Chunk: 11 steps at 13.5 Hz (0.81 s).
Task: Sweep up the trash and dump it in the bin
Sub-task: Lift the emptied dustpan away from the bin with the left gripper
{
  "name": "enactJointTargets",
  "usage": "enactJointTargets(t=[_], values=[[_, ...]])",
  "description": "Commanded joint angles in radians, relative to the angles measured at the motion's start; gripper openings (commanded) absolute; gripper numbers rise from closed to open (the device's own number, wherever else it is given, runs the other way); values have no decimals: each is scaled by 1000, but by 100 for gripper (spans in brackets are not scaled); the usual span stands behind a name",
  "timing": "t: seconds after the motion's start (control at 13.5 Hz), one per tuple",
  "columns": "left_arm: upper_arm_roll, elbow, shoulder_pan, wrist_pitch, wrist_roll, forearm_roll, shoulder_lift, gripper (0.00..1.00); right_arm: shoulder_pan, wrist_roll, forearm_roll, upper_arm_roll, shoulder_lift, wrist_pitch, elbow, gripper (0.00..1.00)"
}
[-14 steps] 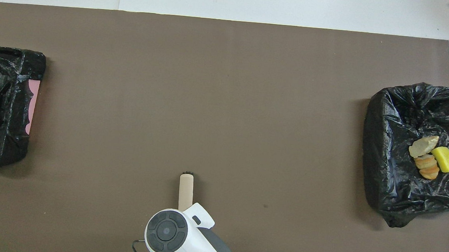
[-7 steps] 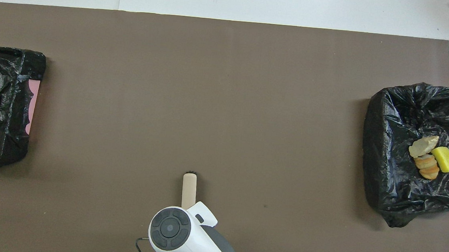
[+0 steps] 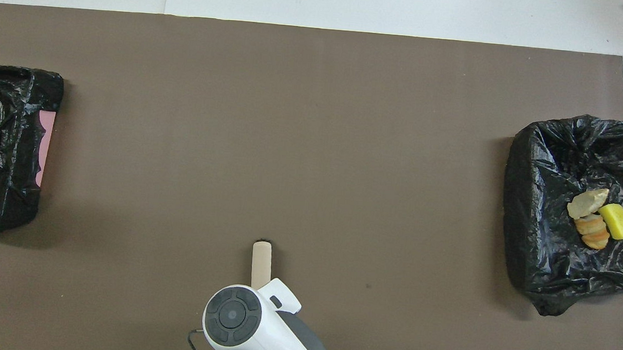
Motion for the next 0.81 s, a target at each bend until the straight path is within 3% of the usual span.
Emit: enactJointTargets(t=[0.0,0.15,0.44,0.74], values=[[12,-6,-35,1,-15,42,-27,0,-43,-2,-51,6,3,-133,106,100],[-2,-18,-40,-17,-17,8,-64,0,-78,-16,-74,6,-15,-197,149,100],[0,-27,-125,-164,-75,-215,-97,0,-226,-149,-80,11,-124,-260,163,100],[-2,-153,-182,-201,-289,-461,-164,0,-344,-302,-138,6,-142,-311,218,100]])
